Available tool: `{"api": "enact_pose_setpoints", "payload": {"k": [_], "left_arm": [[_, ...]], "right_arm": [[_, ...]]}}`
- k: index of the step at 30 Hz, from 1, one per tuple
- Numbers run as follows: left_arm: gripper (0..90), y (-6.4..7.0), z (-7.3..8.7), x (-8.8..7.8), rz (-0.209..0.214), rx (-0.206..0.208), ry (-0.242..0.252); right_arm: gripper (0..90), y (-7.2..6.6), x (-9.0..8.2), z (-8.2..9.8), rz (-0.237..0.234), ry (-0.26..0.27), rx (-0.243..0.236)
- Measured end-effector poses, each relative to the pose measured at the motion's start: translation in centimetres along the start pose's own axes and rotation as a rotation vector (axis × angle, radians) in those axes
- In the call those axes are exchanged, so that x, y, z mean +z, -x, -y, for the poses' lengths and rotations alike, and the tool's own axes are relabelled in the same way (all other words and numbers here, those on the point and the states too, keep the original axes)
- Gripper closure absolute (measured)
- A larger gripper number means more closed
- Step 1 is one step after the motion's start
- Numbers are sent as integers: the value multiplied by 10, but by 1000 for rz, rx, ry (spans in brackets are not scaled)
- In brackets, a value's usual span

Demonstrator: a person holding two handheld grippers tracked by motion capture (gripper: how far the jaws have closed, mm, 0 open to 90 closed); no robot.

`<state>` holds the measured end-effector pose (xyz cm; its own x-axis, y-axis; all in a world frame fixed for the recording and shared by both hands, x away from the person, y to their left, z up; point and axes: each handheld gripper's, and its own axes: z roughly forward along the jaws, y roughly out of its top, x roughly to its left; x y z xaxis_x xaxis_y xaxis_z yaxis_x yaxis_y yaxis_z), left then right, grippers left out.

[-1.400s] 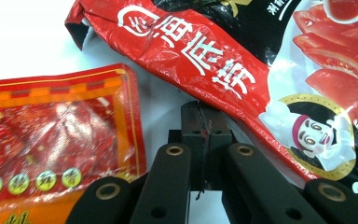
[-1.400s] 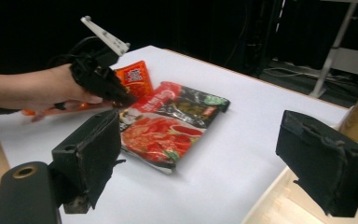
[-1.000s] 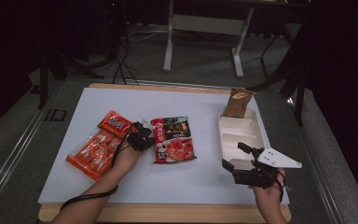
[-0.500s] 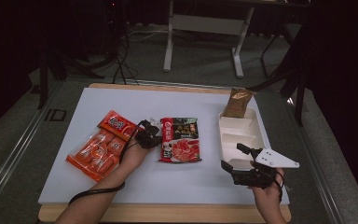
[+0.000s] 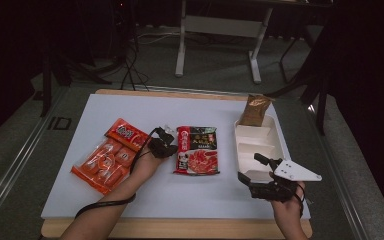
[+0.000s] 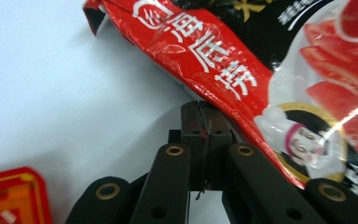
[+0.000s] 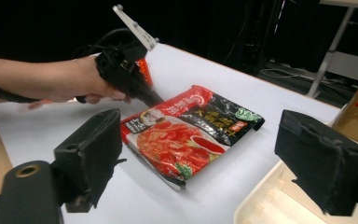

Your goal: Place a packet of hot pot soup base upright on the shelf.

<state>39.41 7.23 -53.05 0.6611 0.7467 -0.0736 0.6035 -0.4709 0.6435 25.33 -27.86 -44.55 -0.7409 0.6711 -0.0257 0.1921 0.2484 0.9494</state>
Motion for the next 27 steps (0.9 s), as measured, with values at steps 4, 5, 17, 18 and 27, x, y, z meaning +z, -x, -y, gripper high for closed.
{"api": "enact_pose_setpoints", "payload": {"k": [4,5,17,18,27], "left_arm": [[872,-2,-2,-15,14,-4,27],[815,-3,-5,-23,34,-5,52],[552,-6,-23,-39,100,-44,148],[533,-8,-25,-39,107,-46,151],[507,-22,-39,-26,90,-68,158]], "right_arm": [[167,2,-1,0,2,7,15],[172,2,-1,0,6,6,13],[129,-2,-3,-3,55,19,28],[114,-3,-3,-4,53,23,30],[102,-7,-1,-4,51,28,11]]}}
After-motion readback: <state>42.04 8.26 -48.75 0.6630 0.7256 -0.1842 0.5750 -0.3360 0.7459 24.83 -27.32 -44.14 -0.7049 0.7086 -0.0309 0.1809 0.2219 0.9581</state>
